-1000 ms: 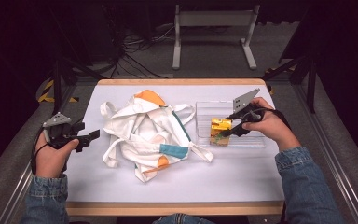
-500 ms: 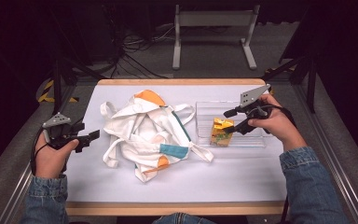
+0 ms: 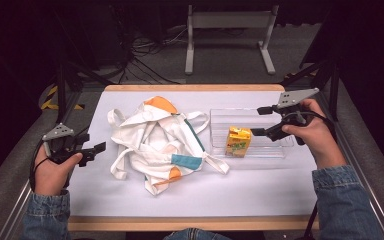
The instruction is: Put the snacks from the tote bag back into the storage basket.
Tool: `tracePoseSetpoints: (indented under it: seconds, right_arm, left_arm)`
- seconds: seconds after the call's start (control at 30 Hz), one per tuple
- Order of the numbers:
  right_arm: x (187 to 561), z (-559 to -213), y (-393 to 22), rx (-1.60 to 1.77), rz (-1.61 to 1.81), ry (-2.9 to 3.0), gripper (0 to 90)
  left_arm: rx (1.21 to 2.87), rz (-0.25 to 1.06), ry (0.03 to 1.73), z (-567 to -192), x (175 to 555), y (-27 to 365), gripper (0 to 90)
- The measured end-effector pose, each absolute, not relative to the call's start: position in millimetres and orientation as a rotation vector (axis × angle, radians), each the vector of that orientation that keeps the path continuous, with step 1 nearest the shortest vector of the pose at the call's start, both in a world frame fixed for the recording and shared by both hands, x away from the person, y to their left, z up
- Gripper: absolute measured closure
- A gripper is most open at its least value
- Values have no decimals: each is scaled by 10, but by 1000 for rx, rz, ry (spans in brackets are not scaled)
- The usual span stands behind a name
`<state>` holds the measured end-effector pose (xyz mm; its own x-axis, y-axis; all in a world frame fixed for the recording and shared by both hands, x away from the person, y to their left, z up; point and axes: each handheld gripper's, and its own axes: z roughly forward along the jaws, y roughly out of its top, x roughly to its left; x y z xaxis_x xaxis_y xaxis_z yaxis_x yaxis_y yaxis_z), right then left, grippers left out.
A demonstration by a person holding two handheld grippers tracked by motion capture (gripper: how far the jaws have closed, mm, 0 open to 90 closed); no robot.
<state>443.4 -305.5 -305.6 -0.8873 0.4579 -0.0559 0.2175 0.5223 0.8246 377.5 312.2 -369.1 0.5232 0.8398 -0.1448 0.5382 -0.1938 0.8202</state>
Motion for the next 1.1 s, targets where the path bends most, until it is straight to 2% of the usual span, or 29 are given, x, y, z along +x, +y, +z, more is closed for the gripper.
tracePoseSetpoints:
  seconds: [0.47,0.8,1.1]
  right_arm:
    - [3981,-2993,-3550,805,1296,2289,164]
    - [3695,-3157,-3658,893,1230,2176,158]
    - [3582,-3397,-3616,942,1202,2128,157]
  left_arm:
    - [1871,435,1087,-3682,3652,3145,235]
    - [1891,445,1050,-3737,3511,3135,228]
    - [1876,449,1056,-3802,3435,3187,223]
